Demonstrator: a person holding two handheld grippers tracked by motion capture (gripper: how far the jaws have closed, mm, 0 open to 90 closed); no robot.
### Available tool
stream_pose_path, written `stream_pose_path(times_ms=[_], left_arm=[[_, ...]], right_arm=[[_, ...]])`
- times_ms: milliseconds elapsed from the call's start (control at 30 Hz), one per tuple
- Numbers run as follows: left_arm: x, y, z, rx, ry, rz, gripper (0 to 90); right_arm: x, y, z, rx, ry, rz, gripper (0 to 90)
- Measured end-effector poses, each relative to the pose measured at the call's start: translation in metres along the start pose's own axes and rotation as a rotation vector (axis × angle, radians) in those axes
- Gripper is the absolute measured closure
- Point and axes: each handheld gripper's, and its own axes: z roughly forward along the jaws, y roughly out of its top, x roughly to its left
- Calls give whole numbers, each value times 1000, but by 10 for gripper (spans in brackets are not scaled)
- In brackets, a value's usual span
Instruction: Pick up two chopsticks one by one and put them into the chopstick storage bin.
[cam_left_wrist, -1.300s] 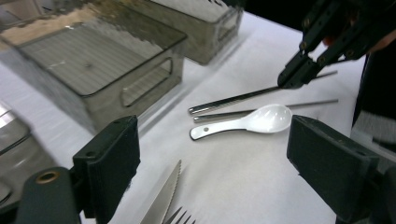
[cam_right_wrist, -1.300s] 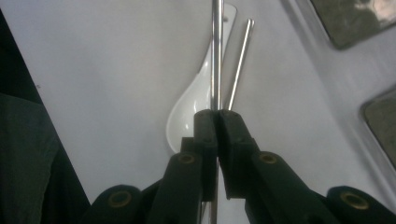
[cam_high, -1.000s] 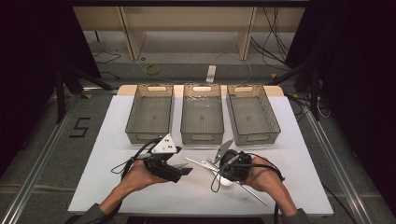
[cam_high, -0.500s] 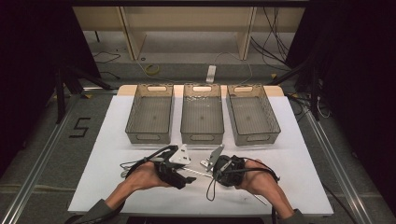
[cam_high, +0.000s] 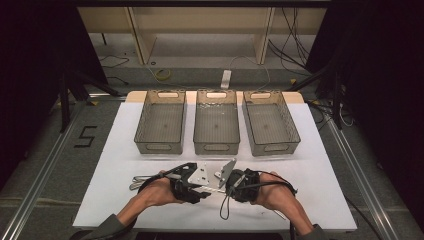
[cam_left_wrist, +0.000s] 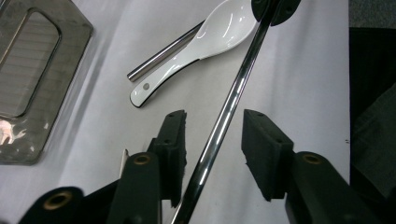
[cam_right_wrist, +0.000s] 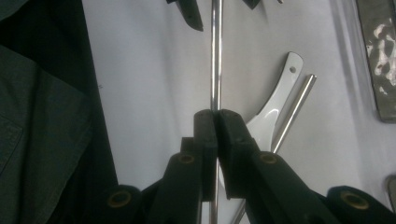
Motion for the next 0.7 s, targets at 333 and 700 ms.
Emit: stream_pose_path(times_ms=[333,700], left_arm=[[-3,0,0,29,-68,66,776],[2,-5,-3,36,-63,22,837]], right_arm=[[3,1,3,-9,16,-46,865],[-16,-17,-11,-148,-14,115,496]])
